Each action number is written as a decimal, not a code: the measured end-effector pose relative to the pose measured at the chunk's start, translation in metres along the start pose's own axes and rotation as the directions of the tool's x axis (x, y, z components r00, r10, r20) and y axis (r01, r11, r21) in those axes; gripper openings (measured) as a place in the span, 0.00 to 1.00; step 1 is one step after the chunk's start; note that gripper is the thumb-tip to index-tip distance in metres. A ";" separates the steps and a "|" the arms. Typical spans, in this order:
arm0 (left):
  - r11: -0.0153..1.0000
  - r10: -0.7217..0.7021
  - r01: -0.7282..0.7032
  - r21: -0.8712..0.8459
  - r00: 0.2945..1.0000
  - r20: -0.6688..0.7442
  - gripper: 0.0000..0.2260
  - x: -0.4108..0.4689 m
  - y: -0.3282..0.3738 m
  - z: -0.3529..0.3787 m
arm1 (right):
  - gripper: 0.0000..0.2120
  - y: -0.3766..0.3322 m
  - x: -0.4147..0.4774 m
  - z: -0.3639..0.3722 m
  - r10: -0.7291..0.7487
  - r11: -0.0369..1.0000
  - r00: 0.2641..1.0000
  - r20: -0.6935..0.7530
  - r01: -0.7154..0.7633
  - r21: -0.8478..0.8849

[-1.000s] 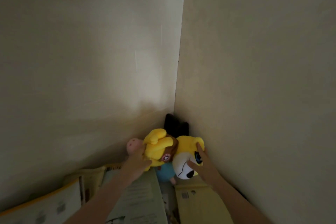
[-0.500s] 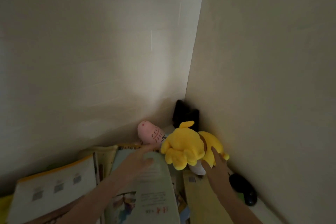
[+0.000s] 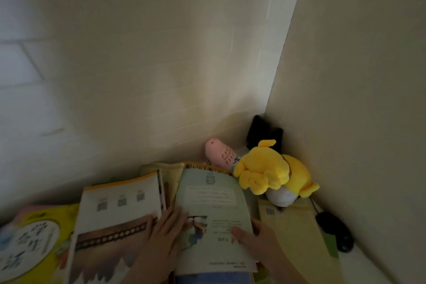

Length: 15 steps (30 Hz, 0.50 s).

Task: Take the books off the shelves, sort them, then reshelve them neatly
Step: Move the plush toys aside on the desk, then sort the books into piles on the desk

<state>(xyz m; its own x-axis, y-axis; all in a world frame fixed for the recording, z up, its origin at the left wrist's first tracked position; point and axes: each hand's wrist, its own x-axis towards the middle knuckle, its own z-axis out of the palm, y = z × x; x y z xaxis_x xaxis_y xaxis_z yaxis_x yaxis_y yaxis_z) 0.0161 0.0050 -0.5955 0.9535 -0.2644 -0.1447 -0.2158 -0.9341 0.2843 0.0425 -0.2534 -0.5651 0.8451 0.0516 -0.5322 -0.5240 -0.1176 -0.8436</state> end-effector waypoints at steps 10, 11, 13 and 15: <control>0.988 0.135 -0.130 0.081 0.988 -0.068 0.32 -0.022 -0.009 0.014 | 0.14 0.025 -0.043 -0.002 0.002 0.999 0.985 -0.172 -0.011 -0.053; 0.991 0.129 -0.128 0.033 0.991 -0.028 0.28 -0.023 -0.014 0.018 | 0.14 0.028 -0.049 -0.002 0.017 0.998 0.984 -0.175 -0.027 -0.054; 0.989 0.071 -0.048 -0.137 0.983 0.168 0.29 -0.025 -0.013 -0.003 | 0.15 0.027 -0.061 0.000 0.023 0.999 0.980 -0.195 -0.030 -0.033; 0.993 0.101 -0.103 -0.052 0.994 -0.028 0.29 -0.022 -0.012 0.000 | 0.14 0.020 -0.070 0.002 -0.045 0.998 0.969 -0.242 0.035 -0.044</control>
<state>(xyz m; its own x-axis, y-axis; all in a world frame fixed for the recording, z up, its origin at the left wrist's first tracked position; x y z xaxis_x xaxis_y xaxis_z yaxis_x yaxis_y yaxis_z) -0.0026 0.0224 -0.5958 0.9322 -0.3509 -0.0887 -0.3015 -0.8883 0.3464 -0.0273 -0.2571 -0.5446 0.8684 -0.1845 -0.4602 -0.4885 -0.1597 -0.8578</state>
